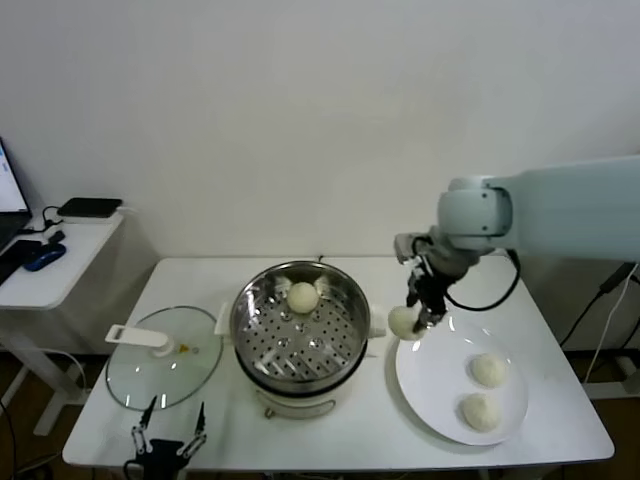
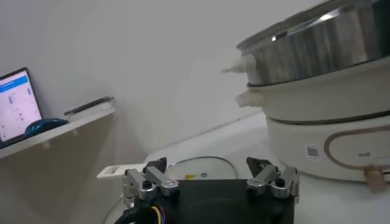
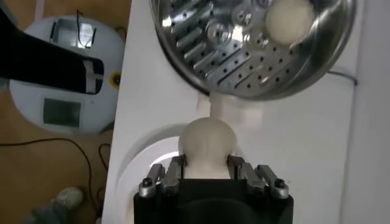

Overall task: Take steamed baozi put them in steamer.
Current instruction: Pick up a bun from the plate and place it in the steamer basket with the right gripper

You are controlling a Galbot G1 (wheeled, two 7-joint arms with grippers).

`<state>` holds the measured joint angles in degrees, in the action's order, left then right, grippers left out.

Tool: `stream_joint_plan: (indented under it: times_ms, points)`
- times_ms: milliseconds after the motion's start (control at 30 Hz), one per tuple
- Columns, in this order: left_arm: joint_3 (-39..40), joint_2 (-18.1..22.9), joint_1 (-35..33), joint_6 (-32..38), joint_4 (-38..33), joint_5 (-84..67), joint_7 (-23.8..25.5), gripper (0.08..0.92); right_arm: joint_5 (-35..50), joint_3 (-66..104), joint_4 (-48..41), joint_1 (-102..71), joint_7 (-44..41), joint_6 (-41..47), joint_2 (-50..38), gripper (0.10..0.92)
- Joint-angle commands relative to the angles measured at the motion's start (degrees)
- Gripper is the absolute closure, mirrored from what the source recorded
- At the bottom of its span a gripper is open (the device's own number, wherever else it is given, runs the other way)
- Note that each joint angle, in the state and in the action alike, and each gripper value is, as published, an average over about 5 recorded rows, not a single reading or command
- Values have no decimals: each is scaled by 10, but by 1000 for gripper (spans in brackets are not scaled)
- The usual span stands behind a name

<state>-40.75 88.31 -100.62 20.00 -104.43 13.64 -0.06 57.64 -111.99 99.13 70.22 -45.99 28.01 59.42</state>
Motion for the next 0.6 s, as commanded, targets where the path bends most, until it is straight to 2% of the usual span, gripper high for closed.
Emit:
stream_joint_plan:
  times_ms: [33, 267, 600]
  points:
    - [3, 2, 0, 1, -2, 10, 0, 177, 78, 96, -68, 2, -6, 13, 134, 529]
    - [2, 2, -3, 1, -3, 11, 2, 177, 85, 144, -119, -72, 15, 28, 205, 533]
    - [1, 5, -2, 1, -1, 10, 3, 177, 54, 147, -189, -183, 35, 33, 249, 533]
